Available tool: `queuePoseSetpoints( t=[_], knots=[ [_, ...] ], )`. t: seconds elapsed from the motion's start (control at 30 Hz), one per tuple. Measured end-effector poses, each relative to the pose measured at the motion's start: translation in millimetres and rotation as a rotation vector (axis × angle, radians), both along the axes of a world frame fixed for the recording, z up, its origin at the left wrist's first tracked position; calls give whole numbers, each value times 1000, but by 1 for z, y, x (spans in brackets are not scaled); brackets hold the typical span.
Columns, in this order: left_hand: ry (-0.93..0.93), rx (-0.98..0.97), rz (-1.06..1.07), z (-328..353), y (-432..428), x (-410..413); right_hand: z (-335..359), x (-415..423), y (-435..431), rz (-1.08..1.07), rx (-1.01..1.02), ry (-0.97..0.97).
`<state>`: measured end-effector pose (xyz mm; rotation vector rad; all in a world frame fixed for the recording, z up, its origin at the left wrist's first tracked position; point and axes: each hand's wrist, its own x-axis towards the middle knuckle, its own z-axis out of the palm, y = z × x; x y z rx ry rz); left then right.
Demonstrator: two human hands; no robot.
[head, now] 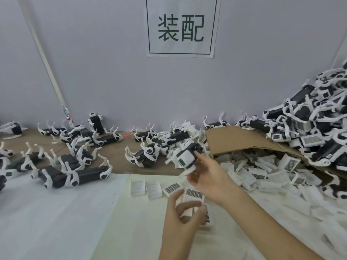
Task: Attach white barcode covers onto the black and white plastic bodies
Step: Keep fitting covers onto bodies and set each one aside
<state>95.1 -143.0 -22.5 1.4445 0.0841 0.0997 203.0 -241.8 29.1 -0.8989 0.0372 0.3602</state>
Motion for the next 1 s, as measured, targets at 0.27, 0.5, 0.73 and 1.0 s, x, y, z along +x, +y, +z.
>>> queuePoseSetpoints(
  t=[0.27, 0.5, 0.73, 1.0],
  knots=[
    [34, -322, -154, 8, 6, -6, -23, -78, -51, 85, -178, -155],
    [-42, -342, -178, 0, 0, -5, -31, -96, -69, 77, -469, -230],
    [286, -850, -159, 4, 7, -1, -39, -59, -96, -234, -1277, -663],
    [514, -832, -214, 4, 16, 2, -53, -32, -106, -193, -1678, -681]
  ],
)
